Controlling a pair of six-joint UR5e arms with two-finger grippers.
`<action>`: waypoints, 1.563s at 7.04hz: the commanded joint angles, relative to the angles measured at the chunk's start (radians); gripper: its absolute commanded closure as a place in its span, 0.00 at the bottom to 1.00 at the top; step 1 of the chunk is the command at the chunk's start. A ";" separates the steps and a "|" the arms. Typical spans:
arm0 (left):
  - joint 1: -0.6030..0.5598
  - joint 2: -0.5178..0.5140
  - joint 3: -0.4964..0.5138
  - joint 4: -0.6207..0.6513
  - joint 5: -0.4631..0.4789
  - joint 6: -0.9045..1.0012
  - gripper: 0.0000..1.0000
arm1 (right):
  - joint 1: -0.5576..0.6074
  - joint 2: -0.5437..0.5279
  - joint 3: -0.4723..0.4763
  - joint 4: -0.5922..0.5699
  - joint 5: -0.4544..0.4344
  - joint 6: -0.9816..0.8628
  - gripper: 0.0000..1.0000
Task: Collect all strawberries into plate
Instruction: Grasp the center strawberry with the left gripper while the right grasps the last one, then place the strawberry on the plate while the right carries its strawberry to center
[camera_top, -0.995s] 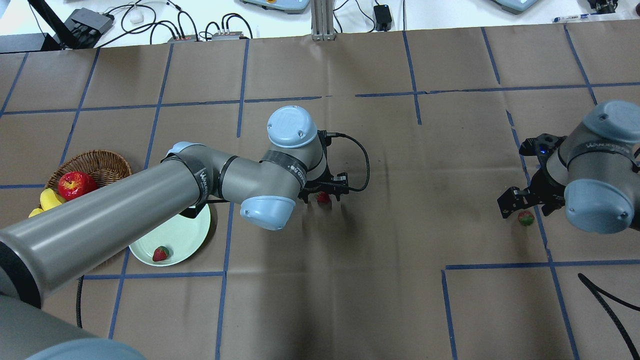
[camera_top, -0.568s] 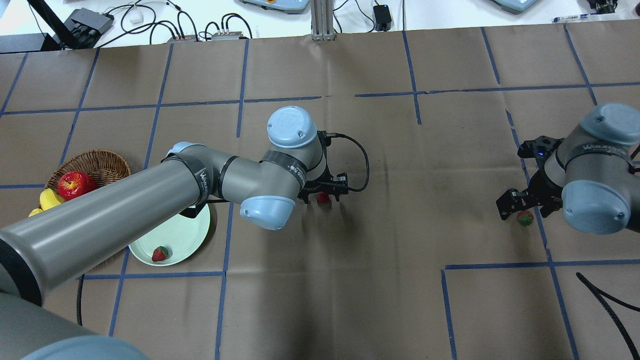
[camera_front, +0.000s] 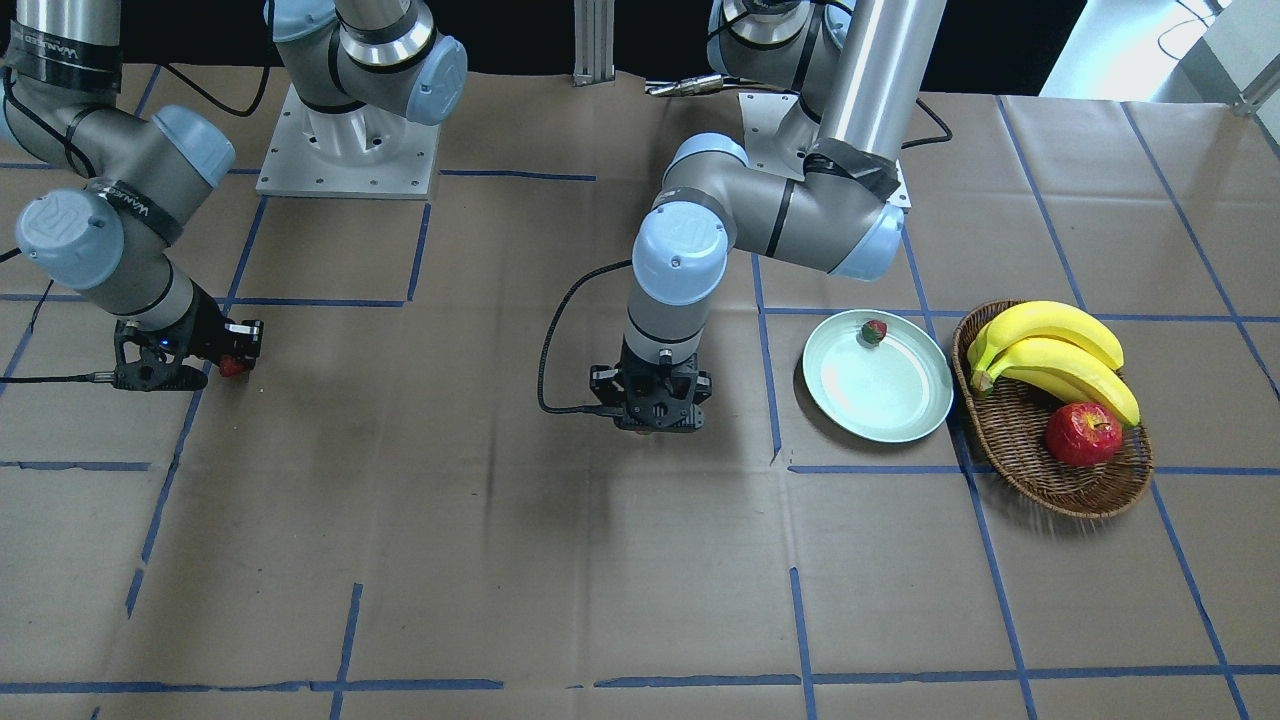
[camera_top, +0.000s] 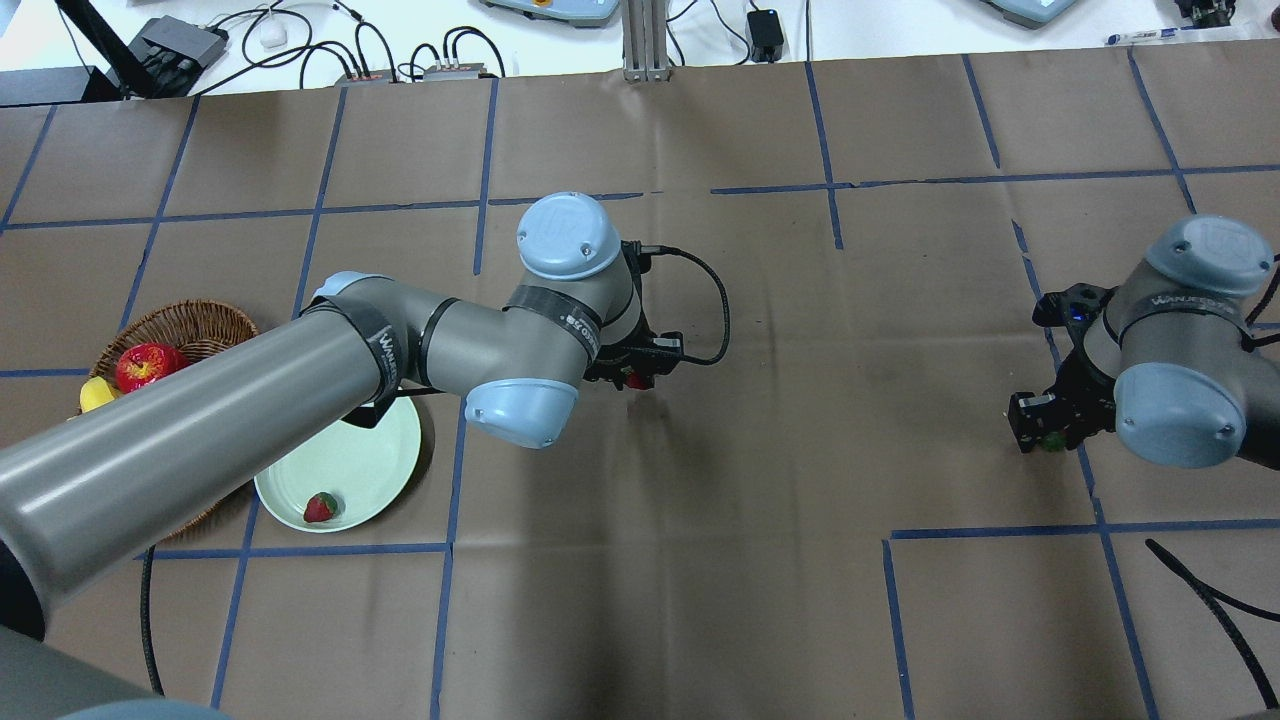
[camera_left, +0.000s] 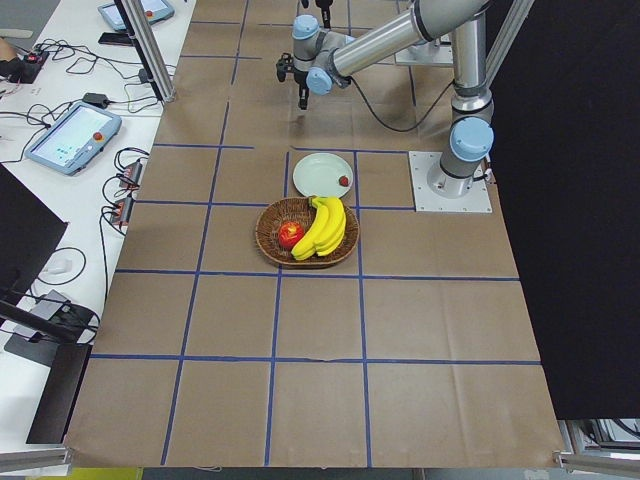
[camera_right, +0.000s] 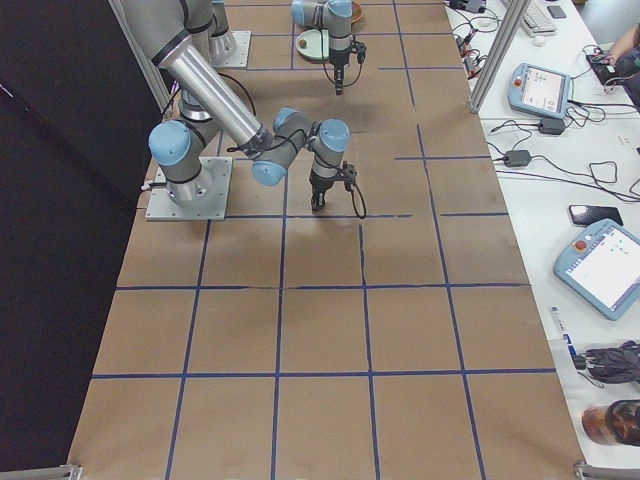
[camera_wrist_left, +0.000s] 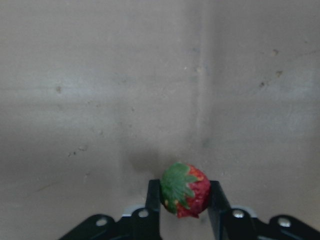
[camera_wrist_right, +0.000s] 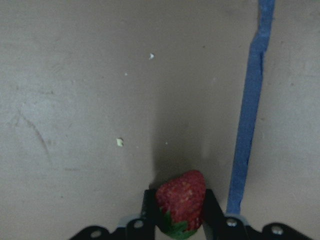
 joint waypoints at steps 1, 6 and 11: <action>0.165 0.191 -0.135 -0.089 0.098 0.264 1.00 | 0.000 -0.038 -0.024 0.011 -0.001 0.003 0.96; 0.512 0.252 -0.300 -0.054 0.129 0.736 0.93 | 0.326 -0.099 -0.236 0.224 0.083 0.329 0.96; 0.606 0.223 -0.302 -0.040 0.126 0.810 0.04 | 0.802 0.259 -0.526 0.210 0.133 0.848 0.96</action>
